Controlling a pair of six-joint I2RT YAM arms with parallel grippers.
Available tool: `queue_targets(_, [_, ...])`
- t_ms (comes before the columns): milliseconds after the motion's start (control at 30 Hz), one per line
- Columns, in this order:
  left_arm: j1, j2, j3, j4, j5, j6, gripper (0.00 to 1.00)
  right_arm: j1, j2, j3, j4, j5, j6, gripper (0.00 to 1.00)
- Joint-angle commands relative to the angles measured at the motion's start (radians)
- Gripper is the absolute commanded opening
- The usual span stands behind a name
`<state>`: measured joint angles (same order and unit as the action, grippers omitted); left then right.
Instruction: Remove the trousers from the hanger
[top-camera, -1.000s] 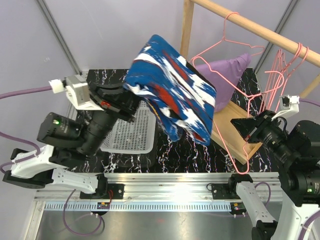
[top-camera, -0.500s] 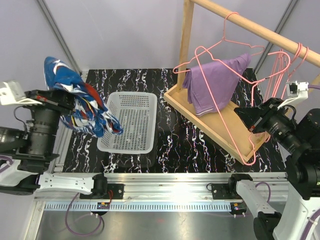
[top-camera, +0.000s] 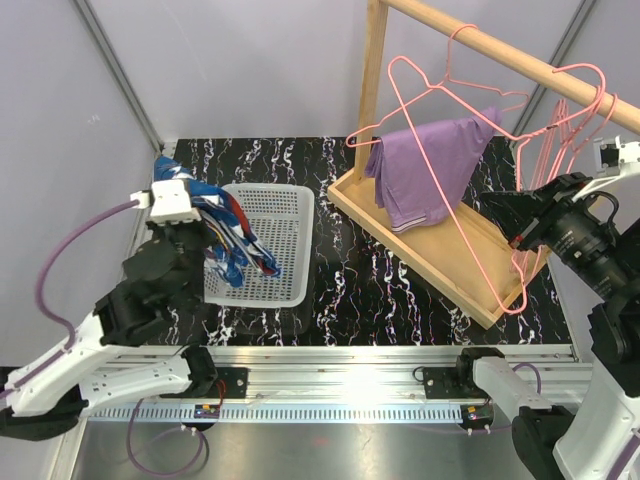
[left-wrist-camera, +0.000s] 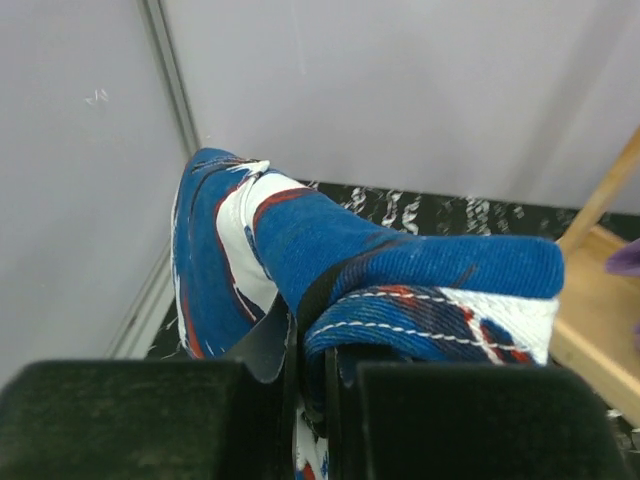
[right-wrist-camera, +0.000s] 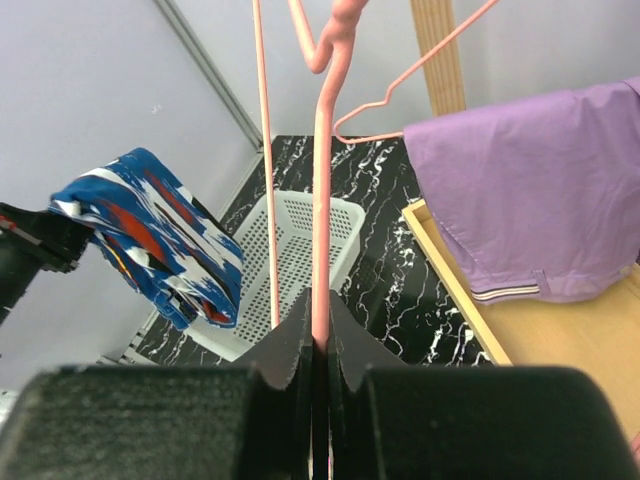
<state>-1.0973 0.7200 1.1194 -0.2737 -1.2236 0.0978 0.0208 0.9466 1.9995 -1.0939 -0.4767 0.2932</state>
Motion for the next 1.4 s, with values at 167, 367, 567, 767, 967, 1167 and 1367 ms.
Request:
queue_targets(167, [0.117, 0.042, 0.046, -0.215, 0.109, -0.26, 0.0, 0.021, -0.009, -0.027, 0.015, 0.062, -0.031, 0.0])
queue_targets(367, [0.117, 0.067, 0.143, -0.407, -0.002, -0.305, 0.0, 0.024, -0.009, -0.048, 0.015, 0.082, -0.035, 0.0])
queue_targets(567, [0.117, 0.064, 0.209, -0.545, -0.019, -0.348, 0.0, 0.028, -0.012, -0.067, 0.014, 0.093, -0.042, 0.0])
queue_targets(767, [0.117, 0.09, 0.224, -0.634, -0.014, -0.365, 0.0, 0.033, -0.012, -0.074, 0.012, 0.095, -0.051, 0.0])
queue_targets(967, [0.148, 0.217, 0.094, -0.515, 0.041, -0.311, 0.0, 0.033, -0.028, -0.087, 0.015, 0.086, -0.049, 0.0])
queue_targets(1167, [0.31, 0.517, 0.088, -0.542, 0.156, -0.467, 0.0, 0.031, -0.037, -0.097, 0.016, 0.073, -0.043, 0.0])
queue_targets(1367, [0.344, 0.723, 0.178, -0.522, 0.214, -0.515, 0.0, 0.033, -0.048, -0.111, 0.022, 0.064, -0.034, 0.0])
